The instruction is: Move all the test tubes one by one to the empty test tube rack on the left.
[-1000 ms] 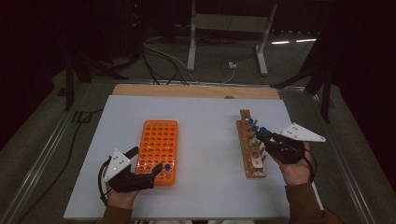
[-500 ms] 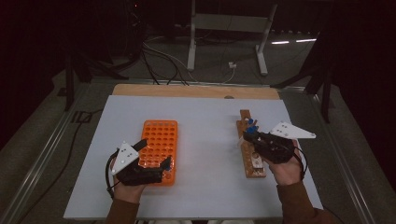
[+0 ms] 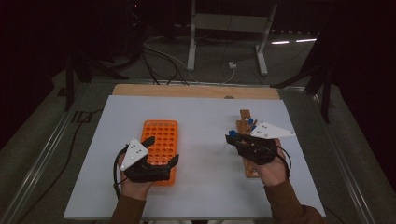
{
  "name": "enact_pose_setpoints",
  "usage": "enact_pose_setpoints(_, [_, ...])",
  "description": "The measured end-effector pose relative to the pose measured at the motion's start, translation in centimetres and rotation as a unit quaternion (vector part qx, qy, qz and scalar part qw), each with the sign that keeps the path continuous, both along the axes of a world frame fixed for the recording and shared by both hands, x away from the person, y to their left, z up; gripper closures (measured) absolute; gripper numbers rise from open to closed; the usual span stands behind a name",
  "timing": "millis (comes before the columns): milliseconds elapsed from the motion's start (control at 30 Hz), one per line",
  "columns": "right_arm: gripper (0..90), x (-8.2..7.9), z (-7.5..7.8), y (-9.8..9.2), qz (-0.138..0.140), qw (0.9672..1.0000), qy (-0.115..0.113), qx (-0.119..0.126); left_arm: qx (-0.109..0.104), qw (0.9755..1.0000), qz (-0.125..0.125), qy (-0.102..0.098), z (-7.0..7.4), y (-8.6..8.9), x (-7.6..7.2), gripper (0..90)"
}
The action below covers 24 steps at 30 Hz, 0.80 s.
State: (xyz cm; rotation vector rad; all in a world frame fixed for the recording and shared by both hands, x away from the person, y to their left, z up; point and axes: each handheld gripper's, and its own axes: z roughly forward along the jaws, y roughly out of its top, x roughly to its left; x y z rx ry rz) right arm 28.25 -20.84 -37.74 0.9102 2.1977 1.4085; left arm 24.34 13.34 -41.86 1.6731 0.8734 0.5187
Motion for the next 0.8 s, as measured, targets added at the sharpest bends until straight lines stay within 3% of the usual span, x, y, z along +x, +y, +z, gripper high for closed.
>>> enact_pose_setpoints(700, [76.9, 0.0, 1.5, 4.9, 0.055, 0.9984, -0.007, -0.004, 0.011, 0.9999, -0.01, -0.006, 0.8, -1.9, 0.5, 2.9])
enact_pose_setpoints(767, [76.9, 0.0, 1.7, 5.3, 0.059, 0.9982, -0.007, -0.002, 0.016, 0.9998, -0.013, -0.008, 0.9, -2.1, 0.5, 5.7])
enact_pose_setpoints(800, [76.9, 0.0, 1.8, 5.8, 0.065, 0.9979, -0.006, -0.002, 0.019, 0.9995, -0.023, -0.008, 1.0, -2.3, 0.5, 12.6])
